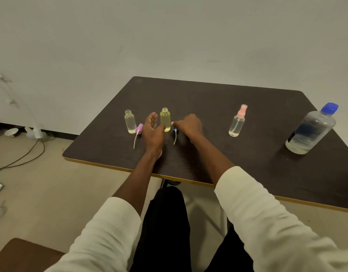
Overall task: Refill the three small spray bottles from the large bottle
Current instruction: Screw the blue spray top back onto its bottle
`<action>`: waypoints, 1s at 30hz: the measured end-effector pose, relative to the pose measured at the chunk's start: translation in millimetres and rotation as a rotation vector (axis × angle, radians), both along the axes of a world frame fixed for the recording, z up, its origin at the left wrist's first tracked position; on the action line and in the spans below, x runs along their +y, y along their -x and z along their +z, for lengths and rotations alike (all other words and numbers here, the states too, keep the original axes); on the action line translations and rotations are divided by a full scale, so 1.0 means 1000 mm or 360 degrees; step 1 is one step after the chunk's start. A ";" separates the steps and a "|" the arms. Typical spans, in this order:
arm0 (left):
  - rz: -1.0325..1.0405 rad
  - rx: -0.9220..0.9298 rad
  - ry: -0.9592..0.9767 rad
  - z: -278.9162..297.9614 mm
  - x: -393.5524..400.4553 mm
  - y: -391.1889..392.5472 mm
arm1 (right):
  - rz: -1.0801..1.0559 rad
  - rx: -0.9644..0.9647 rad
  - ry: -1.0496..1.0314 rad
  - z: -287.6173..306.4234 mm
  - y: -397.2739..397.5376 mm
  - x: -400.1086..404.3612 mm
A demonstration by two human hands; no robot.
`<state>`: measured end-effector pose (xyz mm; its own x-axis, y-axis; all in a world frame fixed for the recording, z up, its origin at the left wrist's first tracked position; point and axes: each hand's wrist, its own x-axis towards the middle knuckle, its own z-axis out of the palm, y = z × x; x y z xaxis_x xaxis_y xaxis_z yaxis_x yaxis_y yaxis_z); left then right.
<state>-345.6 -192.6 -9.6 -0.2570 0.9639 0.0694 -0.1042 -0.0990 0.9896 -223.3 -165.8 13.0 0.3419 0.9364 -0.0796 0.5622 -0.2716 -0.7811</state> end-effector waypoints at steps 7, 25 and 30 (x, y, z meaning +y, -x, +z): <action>-0.0127 0.0031 -0.0079 -0.004 0.005 0.000 | 0.0038 -0.0266 0.0103 -0.004 -0.001 0.020; -0.0055 0.0023 -0.0146 -0.016 0.014 -0.003 | 0.0338 0.1032 -0.1105 0.069 0.016 -0.023; -0.0062 0.0050 -0.0141 -0.016 0.014 -0.003 | 0.0351 0.0989 -0.1111 0.067 0.022 -0.020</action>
